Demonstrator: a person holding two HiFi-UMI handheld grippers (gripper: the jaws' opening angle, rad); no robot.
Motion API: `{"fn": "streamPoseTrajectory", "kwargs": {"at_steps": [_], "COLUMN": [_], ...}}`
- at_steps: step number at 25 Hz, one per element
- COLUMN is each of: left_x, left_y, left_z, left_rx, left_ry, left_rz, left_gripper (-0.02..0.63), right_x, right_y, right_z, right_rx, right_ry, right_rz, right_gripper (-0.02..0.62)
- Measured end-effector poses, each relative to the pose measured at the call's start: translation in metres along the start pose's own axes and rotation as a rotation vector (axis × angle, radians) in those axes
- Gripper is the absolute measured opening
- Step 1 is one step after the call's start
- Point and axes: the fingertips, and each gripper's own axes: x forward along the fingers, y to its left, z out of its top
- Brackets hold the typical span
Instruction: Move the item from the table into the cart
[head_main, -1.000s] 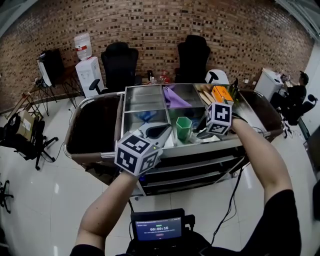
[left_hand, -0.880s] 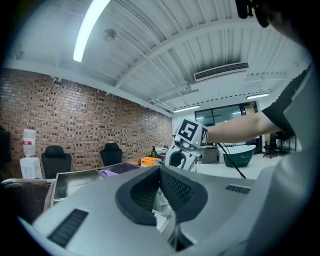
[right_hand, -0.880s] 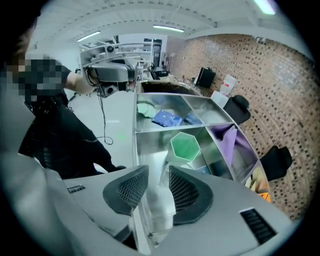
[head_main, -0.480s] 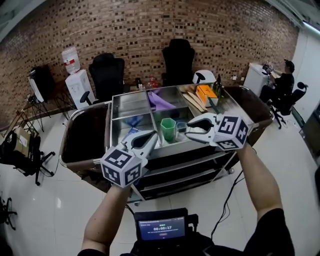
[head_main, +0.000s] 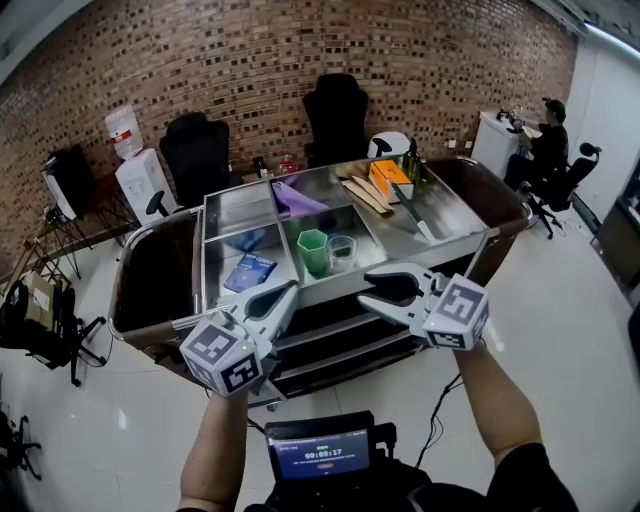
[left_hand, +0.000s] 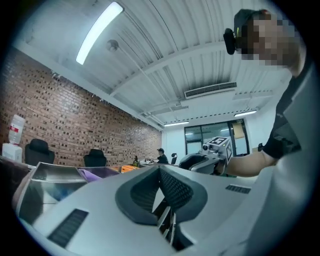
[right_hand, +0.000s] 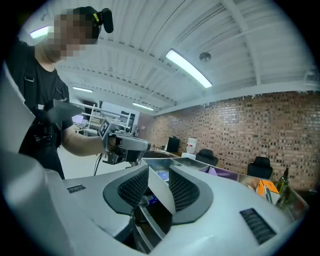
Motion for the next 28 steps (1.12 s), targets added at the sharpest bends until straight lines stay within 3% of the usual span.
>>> {"fn": "streamPoseTrajectory", "kwargs": {"at_steps": [6,10,12,18,20,24,28], "left_x": [-0.013,-0.033,-0.036,-0.036,-0.038,-0.053,-0.071], "left_y": [-0.016,-0.009,-0.009,-0.006,-0.006,-0.002,0.005], "left_z": [-0.015,-0.023,-0.027,-0.051,-0.056,-0.059,-0.064], "left_rx": [0.048,0.045,0.017,0.001,-0.015,-0.023,0.015], "left_ry": [0.024,0.017,0.008,0.016,0.004,-0.015,-0.046], "left_rz": [0.012,0.132,0.169,0.317,0.33,0.4,0.484], "left_gripper": [-0.011,-0.011,-0.011,-0.012,-0.012,-0.012,-0.014], "right_x": [-0.023,-0.034,-0.036,-0.041,-0.044,-0.056,-0.066], "right_y": [0.015,0.022,0.022,0.019,0.022,0.032,0.033], "right_z": [-0.013,-0.014,-0.017,-0.03,-0.033,-0.038,-0.051], "right_rx": [0.106,0.095,0.075,0.109,0.117,0.211,0.223], "right_ry": [-0.07,-0.095,-0.12,-0.204,-0.219,-0.237,-0.163], "right_rz": [-0.099,-0.191,-0.235,-0.376,-0.423,-0.497,-0.605], "right_gripper": [0.077,0.076,-0.006,-0.008,-0.009,-0.011,-0.011]}}
